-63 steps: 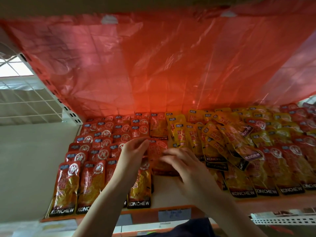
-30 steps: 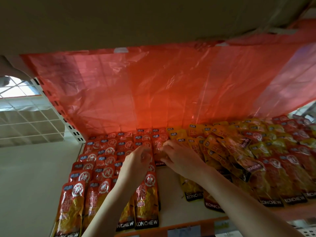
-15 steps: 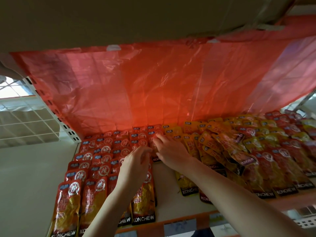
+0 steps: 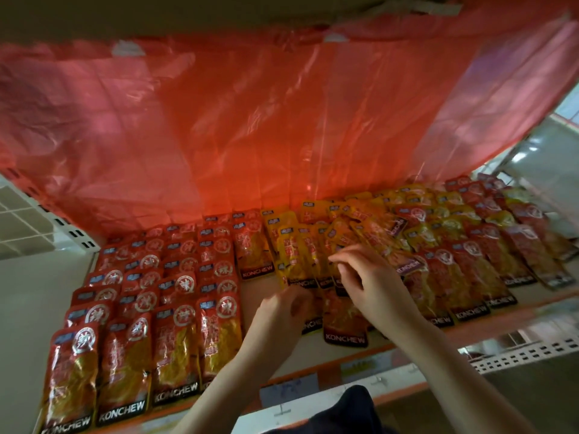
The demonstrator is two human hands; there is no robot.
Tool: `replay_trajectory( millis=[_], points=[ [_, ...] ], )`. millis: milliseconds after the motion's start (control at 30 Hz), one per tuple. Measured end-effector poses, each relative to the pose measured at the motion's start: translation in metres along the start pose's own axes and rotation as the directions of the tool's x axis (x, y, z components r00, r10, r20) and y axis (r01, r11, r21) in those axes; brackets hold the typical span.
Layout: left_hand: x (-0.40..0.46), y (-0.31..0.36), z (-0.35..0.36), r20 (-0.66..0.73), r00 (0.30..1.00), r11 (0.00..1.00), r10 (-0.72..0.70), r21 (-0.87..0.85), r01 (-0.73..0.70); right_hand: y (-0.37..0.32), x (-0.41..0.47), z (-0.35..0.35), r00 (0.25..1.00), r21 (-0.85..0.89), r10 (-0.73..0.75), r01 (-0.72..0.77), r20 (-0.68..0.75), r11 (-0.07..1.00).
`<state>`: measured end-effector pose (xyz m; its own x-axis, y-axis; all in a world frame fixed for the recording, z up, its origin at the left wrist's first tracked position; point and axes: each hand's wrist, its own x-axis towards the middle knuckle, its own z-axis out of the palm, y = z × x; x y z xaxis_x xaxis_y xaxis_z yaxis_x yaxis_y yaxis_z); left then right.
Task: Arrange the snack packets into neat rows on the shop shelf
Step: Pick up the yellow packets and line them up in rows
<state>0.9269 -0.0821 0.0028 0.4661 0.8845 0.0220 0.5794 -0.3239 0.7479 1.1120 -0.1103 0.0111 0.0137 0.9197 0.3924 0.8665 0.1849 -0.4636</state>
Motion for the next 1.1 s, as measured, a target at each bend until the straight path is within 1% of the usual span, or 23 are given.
replay_trajectory(
  millis=[100, 267, 333, 400, 467, 533, 567, 633, 700, 767, 900, 967, 1033, 1100],
  points=[
    [0.002, 0.007, 0.014, 0.051, 0.995, 0.996, -0.082, 0.031, 0.081, 0.009, -0.019, 0.002, 1.0, 0.009, 0.013, -0.013, 0.01, 1.0],
    [0.001, 0.019, 0.026, 0.108, 0.98, 0.984, -0.168, -0.039, 0.173, 0.014, -0.042, 0.018, 0.999, 0.099, 0.036, -0.037, 0.009, 0.994],
    [0.001, 0.022, 0.03, 0.125, 0.971, 0.975, -0.203, -0.069, 0.212, 0.016, -0.047, 0.022, 0.999, 0.108, 0.049, -0.05, 0.007, 0.993],
    [0.001, 0.024, 0.031, 0.128, 0.969, 0.966, -0.213, -0.123, 0.229, 0.017, -0.048, 0.025, 0.999, 0.1, 0.045, -0.044, -0.003, 0.994],
    [0.001, 0.029, 0.03, 0.161, 0.961, 0.939, -0.226, -0.225, 0.259, 0.017, -0.047, 0.025, 0.998, 0.11, 0.055, -0.053, -0.014, 0.993],
    [0.002, 0.034, 0.026, 0.201, 0.943, 0.897, -0.266, -0.307, 0.318, 0.018, -0.047, 0.024, 0.997, 0.139, 0.076, -0.071, -0.031, 0.988],
    [0.001, 0.035, 0.024, 0.219, 0.932, 0.881, -0.29, -0.32, 0.349, 0.018, -0.048, 0.024, 0.996, 0.158, 0.086, -0.079, -0.039, 0.984],
    [0.0, 0.037, 0.017, 0.27, 0.9, 0.859, -0.341, -0.3, 0.416, 0.019, -0.048, 0.024, 0.994, 0.181, 0.096, -0.087, -0.044, 0.98],
    [-0.001, 0.039, 0.007, 0.305, 0.876, 0.844, -0.373, -0.28, 0.457, 0.019, -0.049, 0.025, 0.995, 0.168, 0.086, -0.076, -0.054, 0.983],
    [-0.004, 0.042, -0.003, 0.297, 0.867, 0.83, -0.4, -0.284, 0.48, 0.019, -0.049, 0.026, 0.995, 0.159, 0.076, -0.064, -0.07, 0.985],
    [-0.015, 0.042, -0.025, 0.24, 0.886, 0.841, -0.397, -0.292, 0.456, 0.02, -0.049, 0.026, 0.995, 0.16, 0.063, -0.051, -0.074, 0.986],
    [-0.02, 0.041, -0.035, 0.198, 0.883, 0.837, -0.426, -0.285, 0.467, 0.018, -0.047, 0.025, 0.996, 0.167, 0.05, -0.037, -0.075, 0.985],
    [-0.023, 0.042, -0.046, 0.131, 0.878, 0.813, -0.461, -0.334, 0.477, 0.015, -0.045, 0.021, 0.995, 0.17, 0.026, -0.01, -0.094, 0.985],
    [-0.025, 0.045, -0.055, 0.052, 0.879, 0.788, -0.474, -0.42, 0.45, 0.009, -0.041, 0.014, 0.994, 0.195, 0.005, 0.017, -0.109, 0.981]
  ],
)
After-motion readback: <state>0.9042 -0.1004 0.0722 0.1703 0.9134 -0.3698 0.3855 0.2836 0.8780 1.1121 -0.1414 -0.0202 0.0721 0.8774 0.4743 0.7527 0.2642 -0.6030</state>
